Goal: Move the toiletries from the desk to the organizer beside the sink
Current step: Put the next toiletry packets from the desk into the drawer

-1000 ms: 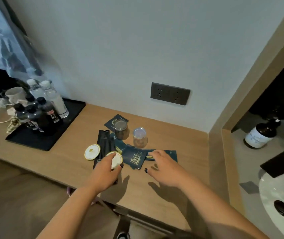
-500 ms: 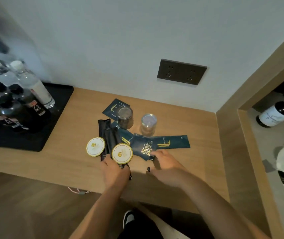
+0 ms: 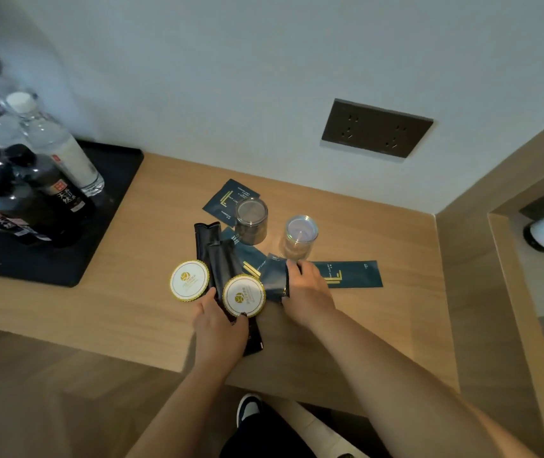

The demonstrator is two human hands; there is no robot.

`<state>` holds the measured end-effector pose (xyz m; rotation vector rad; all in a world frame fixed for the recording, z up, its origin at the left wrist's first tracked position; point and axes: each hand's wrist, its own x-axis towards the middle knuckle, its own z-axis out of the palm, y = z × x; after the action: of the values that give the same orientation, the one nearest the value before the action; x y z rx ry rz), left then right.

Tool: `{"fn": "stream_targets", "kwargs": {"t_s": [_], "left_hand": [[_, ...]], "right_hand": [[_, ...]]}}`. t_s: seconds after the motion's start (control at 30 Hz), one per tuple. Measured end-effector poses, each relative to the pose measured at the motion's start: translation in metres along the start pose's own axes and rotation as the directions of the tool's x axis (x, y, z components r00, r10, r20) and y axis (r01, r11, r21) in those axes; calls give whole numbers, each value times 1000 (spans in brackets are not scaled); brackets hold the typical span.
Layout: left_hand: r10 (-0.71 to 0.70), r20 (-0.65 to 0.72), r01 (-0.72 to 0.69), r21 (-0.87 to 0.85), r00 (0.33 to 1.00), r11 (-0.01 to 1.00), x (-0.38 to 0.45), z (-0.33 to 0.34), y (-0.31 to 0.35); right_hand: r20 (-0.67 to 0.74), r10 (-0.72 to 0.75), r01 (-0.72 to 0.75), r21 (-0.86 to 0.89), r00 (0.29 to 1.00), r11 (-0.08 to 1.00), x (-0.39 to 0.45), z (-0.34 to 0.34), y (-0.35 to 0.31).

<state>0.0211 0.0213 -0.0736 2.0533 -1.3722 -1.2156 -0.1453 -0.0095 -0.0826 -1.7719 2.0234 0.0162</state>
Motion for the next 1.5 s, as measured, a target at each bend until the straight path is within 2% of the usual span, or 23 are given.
{"fn": "stream_targets", "kwargs": {"t_s": [0.13, 0.23, 0.4, 0.47, 0.57, 0.67, 0.73, 0.77, 0.83, 0.9, 1.0, 1.03, 1.13, 1.2, 1.23, 1.27, 1.3, 1.33, 1.37, 1.4, 1.43, 1.47, 1.5], "left_hand": [[2, -5, -2, -24, 1000, 1000, 1, -7, -1], [18, -12, -18, -60, 1000, 998, 2, -13, -1], [29, -43, -33, -96, 999, 995, -1, -19, 5], [41, -35, -45, -109, 999, 993, -2, -20, 9], [69, -31, -73, -127, 997, 989, -5, -21, 16], [106, 11, -103, -179, 994, 978, -8, -25, 28], [47, 104, -8, -345, 993, 938, -12, -29, 43], [-8, 178, 91, -468, 984, 879, -15, -32, 55], [-80, 345, 291, -623, 935, 726, -20, -37, 76], [-17, 450, 373, -718, 893, 587, -25, -42, 91], [90, 512, 416, -777, 854, 471, -35, -49, 106], [119, 515, 411, -784, 849, 464, -38, -49, 110], [184, 447, 291, -792, 875, 537, -42, -45, 121], [205, 401, 232, -799, 893, 556, -42, -43, 127], [213, 380, 214, -812, 900, 543, -41, -43, 130], [217, 356, 198, -827, 909, 526, -39, -43, 132], [222, 337, 185, -840, 915, 510, -38, -43, 135], [230, 324, 175, -849, 918, 498, -36, -44, 136], [245, 322, 170, -855, 914, 490, -34, -44, 138], [260, 325, 167, -857, 909, 487, -33, -43, 138], [267, 326, 163, -855, 907, 492, -31, -42, 138], [266, 324, 155, -848, 908, 506, -30, -41, 137], [253, 318, 146, -838, 914, 526, -28, -38, 135]], "right_hand": [[-36, 12, -13, -22, 999, 1000, 4, 9, 1], [-1, 93, -93, 5, 996, 996, 9, 2, 1], [-24, 193, -195, -84, 981, 977, 17, -11, -1], [27, 211, -211, -8, 977, 977, 13, -15, 2], [88, 237, -250, 201, 967, 947, 2, -26, 5], [-34, 191, -170, 322, 981, 931, -16, -46, -1], [-183, 87, -19, 344, 979, 939, -30, -58, -7], [-275, 5, 86, 318, 961, 944, -39, -64, -11], [-450, -180, 279, 164, 875, 946, -55, -71, -15], [-521, -314, 352, -28, 793, 936, -65, -73, -14], [-484, -393, 375, -140, 782, 917, -74, -73, -13], [-452, -392, 371, -138, 801, 918, -77, -73, -13], [-387, -376, 355, -125, 842, 926, -86, -76, -7], [-351, -328, 350, -2, 877, 937, -95, -84, -3], [-344, -263, 326, 140, 902, 935, -100, -88, -2], [-362, -156, 283, 330, 919, 900, -104, -94, -2], [-366, 3, 212, 547, 931, 810, -106, -100, -2], [-322, 165, 144, 749, 932, 647, -107, -105, -4], [-233, 275, 94, 894, 933, 437, -105, -109, -6], [-146, 330, 62, 966, 933, 252, -103, -112, -9], [-82, 350, 43, 992, 933, 118, -99, -113, -10], [-52, 355, 33, 998, 933, 59, -95, -116, -12], [-45, 356, 24, 998, 933, 63, -91, -118, -13]]}}
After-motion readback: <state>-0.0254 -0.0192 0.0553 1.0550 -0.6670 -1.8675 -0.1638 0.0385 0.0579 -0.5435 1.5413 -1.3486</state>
